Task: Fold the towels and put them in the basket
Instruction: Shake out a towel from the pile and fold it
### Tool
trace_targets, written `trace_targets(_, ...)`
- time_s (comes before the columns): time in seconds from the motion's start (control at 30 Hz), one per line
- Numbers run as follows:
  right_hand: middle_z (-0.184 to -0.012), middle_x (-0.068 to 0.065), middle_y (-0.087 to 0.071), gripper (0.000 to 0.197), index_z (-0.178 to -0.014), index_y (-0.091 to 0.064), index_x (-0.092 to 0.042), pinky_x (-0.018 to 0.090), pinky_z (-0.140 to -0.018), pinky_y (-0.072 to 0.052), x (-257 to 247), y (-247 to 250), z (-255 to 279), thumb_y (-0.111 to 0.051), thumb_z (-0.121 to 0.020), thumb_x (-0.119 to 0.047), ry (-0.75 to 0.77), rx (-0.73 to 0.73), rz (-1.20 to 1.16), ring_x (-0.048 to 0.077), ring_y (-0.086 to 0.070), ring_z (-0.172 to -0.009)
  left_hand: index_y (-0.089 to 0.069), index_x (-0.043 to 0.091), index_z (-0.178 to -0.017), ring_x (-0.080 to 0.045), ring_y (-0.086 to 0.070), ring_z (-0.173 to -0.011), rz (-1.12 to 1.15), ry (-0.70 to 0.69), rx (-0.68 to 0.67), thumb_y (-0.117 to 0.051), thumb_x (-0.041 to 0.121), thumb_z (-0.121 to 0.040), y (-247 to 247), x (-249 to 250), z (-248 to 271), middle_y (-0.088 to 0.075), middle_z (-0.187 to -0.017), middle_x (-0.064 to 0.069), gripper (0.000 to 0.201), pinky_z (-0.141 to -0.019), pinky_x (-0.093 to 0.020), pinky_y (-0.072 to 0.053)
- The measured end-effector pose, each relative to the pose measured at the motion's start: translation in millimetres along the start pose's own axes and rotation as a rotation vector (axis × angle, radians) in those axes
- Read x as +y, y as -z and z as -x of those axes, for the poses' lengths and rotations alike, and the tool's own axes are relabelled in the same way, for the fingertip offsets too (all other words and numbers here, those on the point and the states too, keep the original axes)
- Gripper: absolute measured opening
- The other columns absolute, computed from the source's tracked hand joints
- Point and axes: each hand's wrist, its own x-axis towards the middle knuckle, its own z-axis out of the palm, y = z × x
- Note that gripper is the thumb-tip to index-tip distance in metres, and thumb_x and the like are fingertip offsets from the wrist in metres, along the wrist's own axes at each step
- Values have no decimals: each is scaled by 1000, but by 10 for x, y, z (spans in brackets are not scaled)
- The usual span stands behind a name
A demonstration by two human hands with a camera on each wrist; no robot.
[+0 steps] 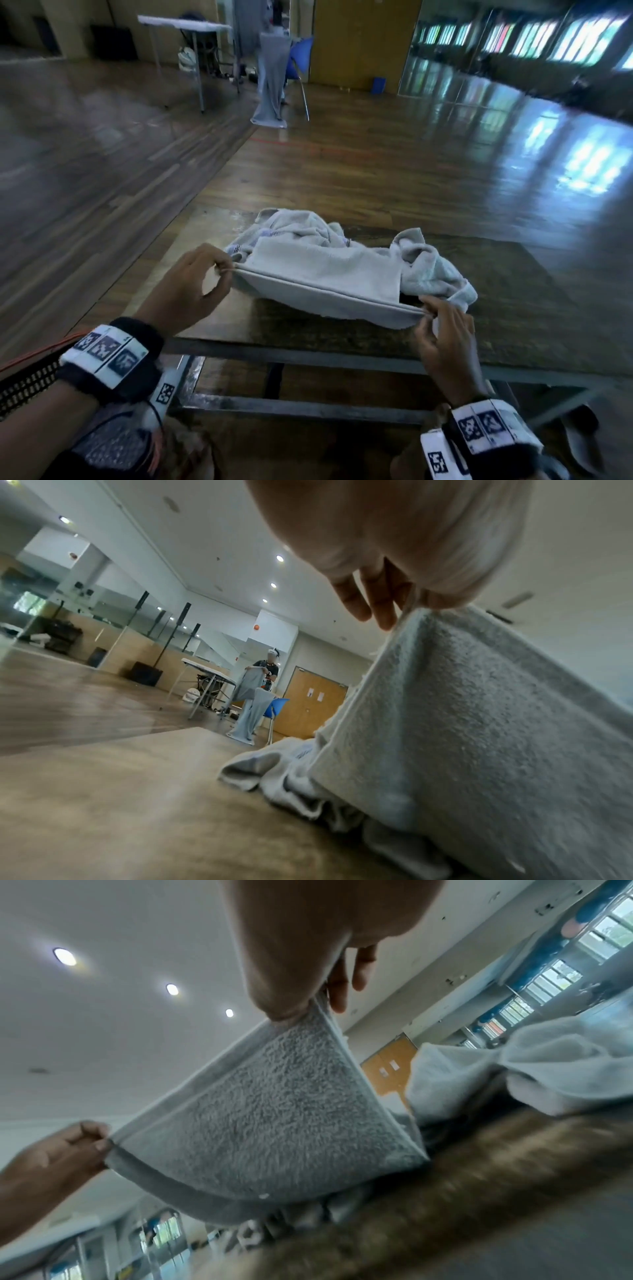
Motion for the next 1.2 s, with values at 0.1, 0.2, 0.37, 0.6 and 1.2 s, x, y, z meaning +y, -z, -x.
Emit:
trace_targets(0.1, -89, 2, -57, 24, -92, -58, -11, 29, -81, -37, -168, 200, -196, -40, -85, -23, 52, 61, -42, 15, -50, -87, -50, 22, -93, -5, -48, -78, 78, 47, 89, -43, 25, -91, 164, 151, -145, -52, -85, 7, 7, -76, -9, -37)
trace_targets(0.2, -87, -3, -53, 25, -89, -58, -12, 27, -77, -37, -313, 489, -465, -38, -86, -25, 93, 115, -85, 12, -49, -83, -44, 40, -93, 1, -50, -83, 74, 26, 150, -41, 29, -93, 362, 285, -322, -51, -92, 23, 12, -74, -8, -37)
trace_targets(0.37, -86, -5, -53, 23, -89, -60, -14, 28, -75, -39, -540, 1050, -896, -38, -86, -20, 205, 233, -38, 13, -51, -82, -47, 45, -98, 12, -53, -87, 104, 16, 276, -42, 35, -92, 731, 473, -713, -54, -96, 33, 13, -78, 0, -35)
trace_targets(0.6, -85, 6, -55, 23, -92, -62, -5, 21, -74, -34, -554, 1258, -1405, -42, -86, -12, 310, 294, 25, 17, -49, -82, -65, 1, -104, -13, -58, -93, -84, -144, 215, -38, 28, -94, 947, 456, -1277, -65, -97, -7, 39, -83, -18, -39)
trace_targets(1.2, -76, 8, -59, 9, -81, -58, -9, 40, -60, -46, 149, -87, -524, -53, -74, -11, 215, -228, 215, 31, -58, -67, -60, 16, -85, -21, -63, -61, -425, -6, -472, -34, 27, -84, -220, -113, -57, -69, -83, -1, 29, -63, -29, -45)
